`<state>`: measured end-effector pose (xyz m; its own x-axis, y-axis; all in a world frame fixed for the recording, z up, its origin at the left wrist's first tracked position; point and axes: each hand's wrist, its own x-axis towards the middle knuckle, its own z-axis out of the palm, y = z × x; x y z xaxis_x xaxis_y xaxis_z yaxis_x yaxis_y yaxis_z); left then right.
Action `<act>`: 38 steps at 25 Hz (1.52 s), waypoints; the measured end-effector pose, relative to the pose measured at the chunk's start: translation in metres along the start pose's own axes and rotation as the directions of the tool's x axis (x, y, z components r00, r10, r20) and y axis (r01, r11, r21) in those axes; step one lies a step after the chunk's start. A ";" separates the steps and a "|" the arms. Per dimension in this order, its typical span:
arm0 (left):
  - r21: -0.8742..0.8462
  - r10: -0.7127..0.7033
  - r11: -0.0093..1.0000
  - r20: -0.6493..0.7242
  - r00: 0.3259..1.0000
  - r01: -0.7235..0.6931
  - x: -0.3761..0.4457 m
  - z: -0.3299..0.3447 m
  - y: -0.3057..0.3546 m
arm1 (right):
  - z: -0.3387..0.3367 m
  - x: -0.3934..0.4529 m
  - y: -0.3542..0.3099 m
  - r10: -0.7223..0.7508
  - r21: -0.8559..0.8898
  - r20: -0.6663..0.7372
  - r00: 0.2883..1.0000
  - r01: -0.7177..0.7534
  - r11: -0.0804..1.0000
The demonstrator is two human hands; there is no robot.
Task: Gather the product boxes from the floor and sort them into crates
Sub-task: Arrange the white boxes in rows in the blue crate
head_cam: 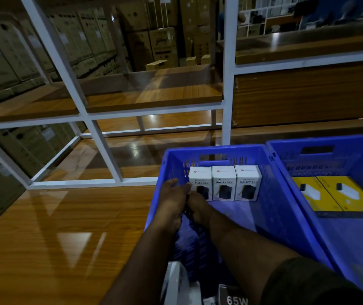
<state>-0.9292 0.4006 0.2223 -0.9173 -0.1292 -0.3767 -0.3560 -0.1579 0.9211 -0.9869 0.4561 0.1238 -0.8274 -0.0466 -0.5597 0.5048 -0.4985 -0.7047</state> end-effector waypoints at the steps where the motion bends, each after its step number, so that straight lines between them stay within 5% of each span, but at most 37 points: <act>1: 0.005 -0.002 1.000 -0.004 1.000 0.002 0.001 -0.001 -0.001 | 0.002 -0.003 0.002 -0.011 0.057 0.019 1.000 0.010 0.998; 3: 0.020 0.001 1.000 -0.003 1.000 -0.001 0.001 -0.001 -0.001 | 0.003 -0.011 0.003 -0.066 0.175 0.004 0.998 0.065 0.982; 7: 0.058 0.003 0.998 0.000 1.000 -0.003 -0.001 -0.001 0.000 | -0.002 0.001 -0.001 -0.046 -0.142 -0.023 0.999 0.043 0.989; 14: 0.178 0.066 0.981 0.086 0.994 -0.080 -0.010 0.005 0.001 | -0.034 -0.048 -0.021 0.066 -0.574 -0.017 0.998 -0.064 0.817; 20: 0.247 0.139 0.954 0.143 0.980 -0.171 -0.015 0.004 -0.001 | -0.050 -0.117 -0.064 -0.052 -0.793 0.125 0.991 0.131 0.595; 25: 0.287 0.168 0.928 0.244 0.955 -0.236 -0.035 0.010 -0.002 | -0.068 -0.184 -0.082 0.063 -0.990 0.117 0.991 0.111 0.092; 30: 0.382 0.116 0.863 0.485 0.867 -0.330 -0.083 0.028 -0.012 | -0.083 -0.234 -0.055 0.151 -0.909 -0.048 0.987 0.019 -0.416; 34: 0.619 -0.126 0.645 0.665 0.736 -0.448 -0.117 0.046 -0.038 | -0.102 -0.255 -0.031 0.074 -0.890 -0.101 0.992 -0.057 -0.452; 38: 0.642 -0.120 0.582 0.675 0.728 -0.499 -0.131 0.043 -0.038 | -0.110 -0.273 -0.023 -0.003 -0.916 -0.102 0.995 -0.095 -0.391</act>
<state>-0.8034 0.4657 0.2406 -0.7460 0.5852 -0.3180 0.1357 0.6010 0.7877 -0.7459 0.5756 0.2448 -0.7994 0.0430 -0.5993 0.1066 0.9918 -0.0710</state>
